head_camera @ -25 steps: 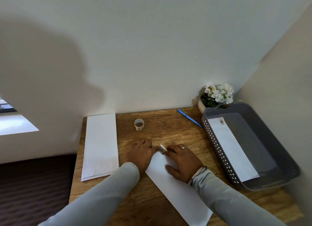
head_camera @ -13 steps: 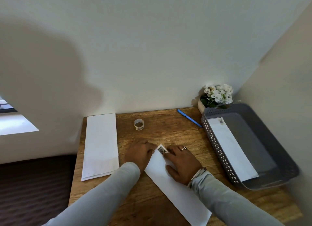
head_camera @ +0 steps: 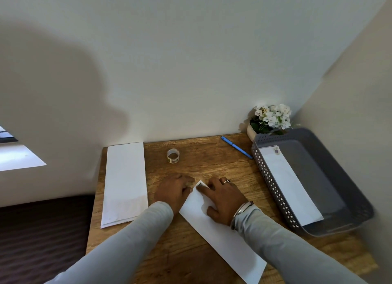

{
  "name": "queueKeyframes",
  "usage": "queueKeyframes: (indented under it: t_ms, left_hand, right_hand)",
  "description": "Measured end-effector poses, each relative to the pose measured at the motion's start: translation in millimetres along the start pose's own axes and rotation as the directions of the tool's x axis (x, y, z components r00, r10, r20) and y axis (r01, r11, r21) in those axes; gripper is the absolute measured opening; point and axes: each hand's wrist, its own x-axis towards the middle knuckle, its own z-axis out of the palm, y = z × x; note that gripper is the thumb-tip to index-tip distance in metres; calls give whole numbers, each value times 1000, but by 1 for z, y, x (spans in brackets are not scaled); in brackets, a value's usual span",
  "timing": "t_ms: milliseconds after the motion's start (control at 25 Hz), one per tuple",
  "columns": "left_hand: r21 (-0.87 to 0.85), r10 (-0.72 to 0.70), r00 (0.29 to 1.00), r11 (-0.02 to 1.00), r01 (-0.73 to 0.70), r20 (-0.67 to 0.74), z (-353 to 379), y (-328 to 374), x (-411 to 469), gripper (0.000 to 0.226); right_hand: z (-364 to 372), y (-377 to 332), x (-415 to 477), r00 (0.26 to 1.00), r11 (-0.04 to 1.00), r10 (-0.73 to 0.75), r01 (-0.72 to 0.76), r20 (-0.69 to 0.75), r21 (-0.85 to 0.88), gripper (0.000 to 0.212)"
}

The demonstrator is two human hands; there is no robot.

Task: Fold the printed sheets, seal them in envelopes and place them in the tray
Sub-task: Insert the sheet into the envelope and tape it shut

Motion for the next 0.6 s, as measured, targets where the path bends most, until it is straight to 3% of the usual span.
queueKeyframes:
  t_ms: [320,480,600]
  left_hand:
    - [113,-10,1000,994,11,-11,7,1,0,39]
    - [256,80,997,963,-82,17,14,1,-3,36]
    - [272,108,994,957,-104,0,17,0,-3,36]
  right_hand:
    - [6,-1,-4,996,998,43,-39,-78,50,78]
    - [7,1,-8,991,997,8,2,-131,75,69]
    - [11,5,-16,990,997,-17,28,-143,77,64]
